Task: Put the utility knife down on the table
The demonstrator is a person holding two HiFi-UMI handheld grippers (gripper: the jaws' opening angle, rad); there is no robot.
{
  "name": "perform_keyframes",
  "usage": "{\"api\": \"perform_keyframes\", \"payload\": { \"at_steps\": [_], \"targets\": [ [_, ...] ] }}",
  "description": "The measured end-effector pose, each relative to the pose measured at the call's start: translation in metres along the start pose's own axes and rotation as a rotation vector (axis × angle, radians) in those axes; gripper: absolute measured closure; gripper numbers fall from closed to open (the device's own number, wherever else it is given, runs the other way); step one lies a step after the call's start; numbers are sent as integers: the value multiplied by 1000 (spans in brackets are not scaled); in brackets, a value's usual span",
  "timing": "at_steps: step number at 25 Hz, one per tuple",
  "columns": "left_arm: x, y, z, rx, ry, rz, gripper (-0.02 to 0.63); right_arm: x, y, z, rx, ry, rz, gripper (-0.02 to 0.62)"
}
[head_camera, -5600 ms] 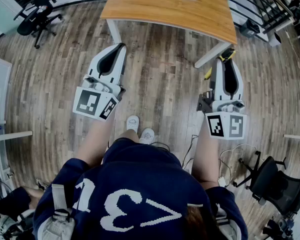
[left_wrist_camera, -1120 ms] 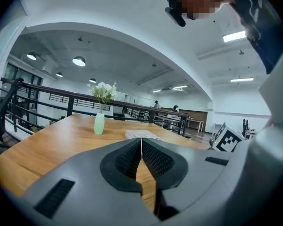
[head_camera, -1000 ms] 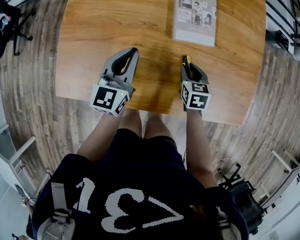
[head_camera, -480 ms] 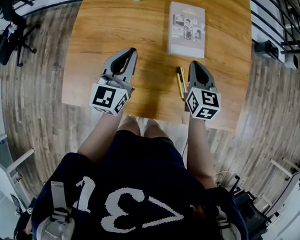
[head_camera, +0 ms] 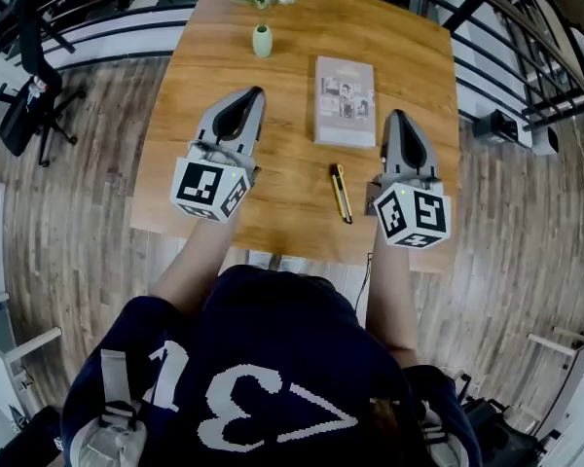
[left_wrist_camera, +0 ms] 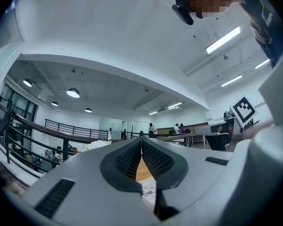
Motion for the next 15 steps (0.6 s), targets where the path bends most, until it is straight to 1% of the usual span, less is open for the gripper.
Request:
{"api": "perform_keyframes", "payload": {
  "at_steps": [4, 8, 15],
  "targets": [
    [17, 0, 2, -2, -30, -4, 588, 18, 8, 7, 12, -52, 16, 572],
    [28, 2, 9, 0, -64, 25, 588, 27, 12, 12, 23, -83, 13, 572],
    [34, 3, 10, -6, -61, 12, 588, 33, 16, 14, 25, -92, 15, 572]
  ]
}}
Point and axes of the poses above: the fingertips, and each gripper's own axes: z backward along the fingers, y to its left, x out of its top, the point moved 7 cm from there along z, backward along the fingers, and after that the axes turned 11 degrees about -z, right-handed, at the moved point
